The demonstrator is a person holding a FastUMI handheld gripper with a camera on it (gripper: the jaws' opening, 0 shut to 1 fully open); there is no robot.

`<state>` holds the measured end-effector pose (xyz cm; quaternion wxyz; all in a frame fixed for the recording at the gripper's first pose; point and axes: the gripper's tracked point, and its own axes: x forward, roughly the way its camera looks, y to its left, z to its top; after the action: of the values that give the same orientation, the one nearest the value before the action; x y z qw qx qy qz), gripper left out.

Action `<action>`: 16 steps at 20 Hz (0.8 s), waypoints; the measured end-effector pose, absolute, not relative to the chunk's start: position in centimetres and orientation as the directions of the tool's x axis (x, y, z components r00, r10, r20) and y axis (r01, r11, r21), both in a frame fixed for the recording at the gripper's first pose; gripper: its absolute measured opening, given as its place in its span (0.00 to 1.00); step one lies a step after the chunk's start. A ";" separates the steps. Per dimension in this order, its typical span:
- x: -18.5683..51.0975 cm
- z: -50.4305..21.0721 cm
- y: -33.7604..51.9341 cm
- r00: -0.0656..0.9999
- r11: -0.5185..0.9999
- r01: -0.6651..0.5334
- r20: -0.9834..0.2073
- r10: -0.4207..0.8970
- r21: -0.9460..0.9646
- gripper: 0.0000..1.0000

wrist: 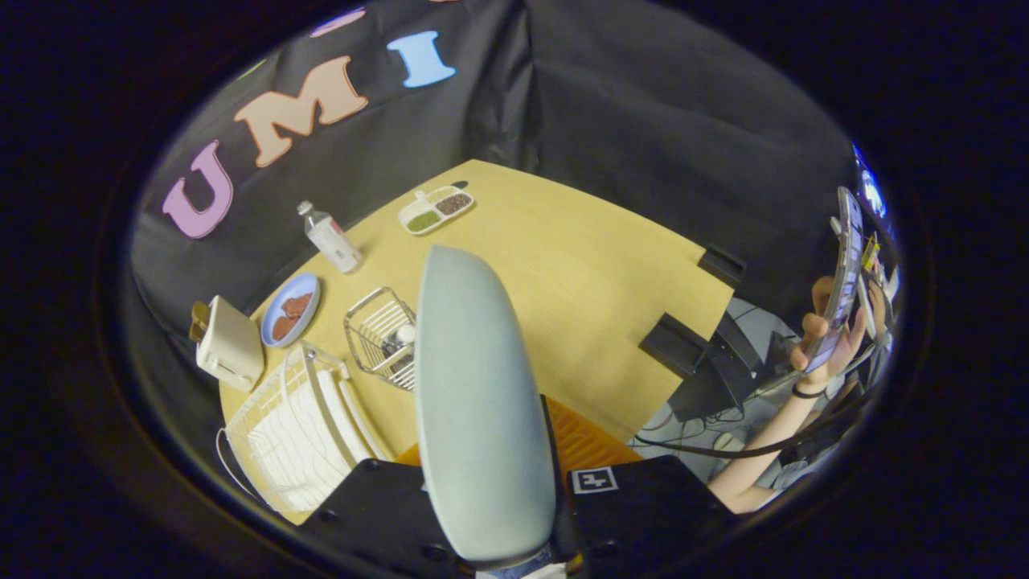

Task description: Take the plate from the dish rack, then take the spoon from the basket and place it into the plate.

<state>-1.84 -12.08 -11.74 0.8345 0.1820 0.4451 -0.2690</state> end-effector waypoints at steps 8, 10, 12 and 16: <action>-2.5 -16.9 -11.5 0.477 0.677 0.689 -0.866 -0.153 0.260 1.00; -2.2 -18.4 -11.4 0.488 0.657 0.690 -0.866 -0.112 0.303 1.00; -1.2 -18.6 -11.1 0.532 0.638 0.676 -0.844 -0.075 0.369 1.00; -0.6 -19.8 -10.7 0.567 0.578 0.678 -0.823 -0.019 0.454 1.00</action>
<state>-0.61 -10.68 -19.78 0.7883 0.4027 0.4092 -0.2213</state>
